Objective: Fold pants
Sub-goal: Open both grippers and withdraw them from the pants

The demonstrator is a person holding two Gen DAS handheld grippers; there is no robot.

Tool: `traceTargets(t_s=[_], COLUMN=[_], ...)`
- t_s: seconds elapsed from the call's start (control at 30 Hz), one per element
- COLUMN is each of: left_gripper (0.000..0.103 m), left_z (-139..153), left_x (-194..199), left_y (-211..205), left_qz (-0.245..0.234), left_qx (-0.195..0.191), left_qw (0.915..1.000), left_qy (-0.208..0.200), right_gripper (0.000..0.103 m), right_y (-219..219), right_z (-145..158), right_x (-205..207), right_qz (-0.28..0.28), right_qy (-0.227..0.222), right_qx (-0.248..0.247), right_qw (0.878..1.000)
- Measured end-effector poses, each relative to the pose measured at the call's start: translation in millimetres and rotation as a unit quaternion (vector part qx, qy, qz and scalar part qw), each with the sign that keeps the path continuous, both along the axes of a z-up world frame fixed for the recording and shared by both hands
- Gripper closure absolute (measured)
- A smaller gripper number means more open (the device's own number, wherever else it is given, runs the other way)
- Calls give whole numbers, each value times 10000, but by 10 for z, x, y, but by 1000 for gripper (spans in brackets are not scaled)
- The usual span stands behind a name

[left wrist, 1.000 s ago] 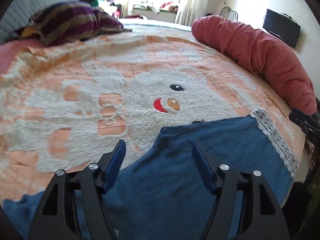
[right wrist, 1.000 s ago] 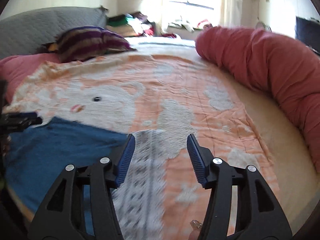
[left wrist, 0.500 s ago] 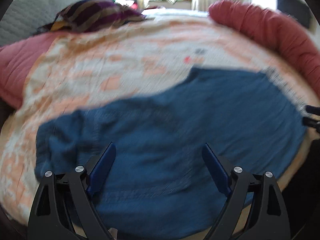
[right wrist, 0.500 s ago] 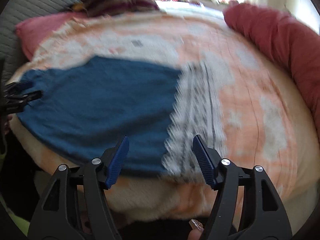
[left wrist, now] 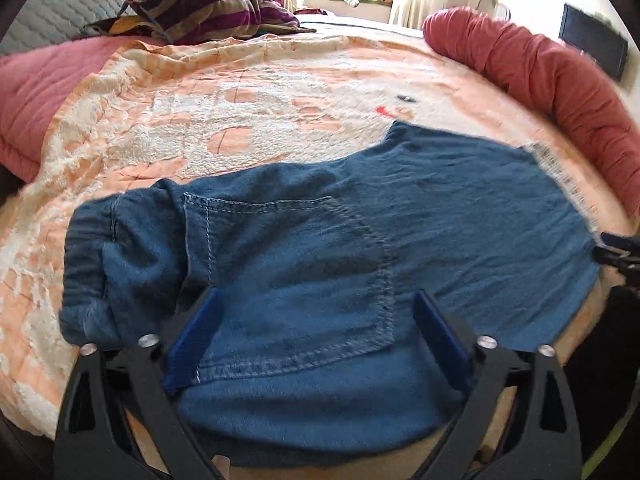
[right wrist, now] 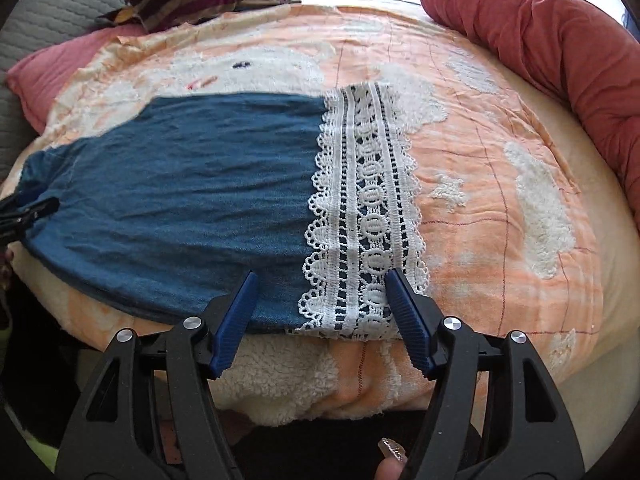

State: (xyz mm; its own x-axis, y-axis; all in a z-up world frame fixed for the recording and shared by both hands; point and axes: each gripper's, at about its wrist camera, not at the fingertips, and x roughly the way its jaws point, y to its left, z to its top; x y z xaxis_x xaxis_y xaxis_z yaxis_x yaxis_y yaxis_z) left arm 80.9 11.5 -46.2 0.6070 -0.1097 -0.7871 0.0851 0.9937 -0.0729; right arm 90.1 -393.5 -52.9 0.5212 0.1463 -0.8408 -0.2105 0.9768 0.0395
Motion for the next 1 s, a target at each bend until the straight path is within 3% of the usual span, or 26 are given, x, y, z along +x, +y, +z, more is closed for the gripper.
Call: traceTargets(t_s=[0.27, 0.53, 1.0], left_gripper=[5, 5, 5], left_z=[335, 663, 911], left_x=[-191, -235, 233], left_y=[-101, -406, -1320], left_qz=[-116, -435, -1293], left_qx=[-104, -180, 1], left_qw=[9994, 9974, 9895], left_qy=[-303, -554, -645], right_gripper=[24, 19, 17], right_y=[-160, -313, -513], right_z=[304, 602, 471], right_x=[-212, -345, -354], right_qz=[-273, -531, -828], right_qy=[-488, -1012, -974], right_qx=[611, 874, 1098], right_qw=[9966, 9896, 9857])
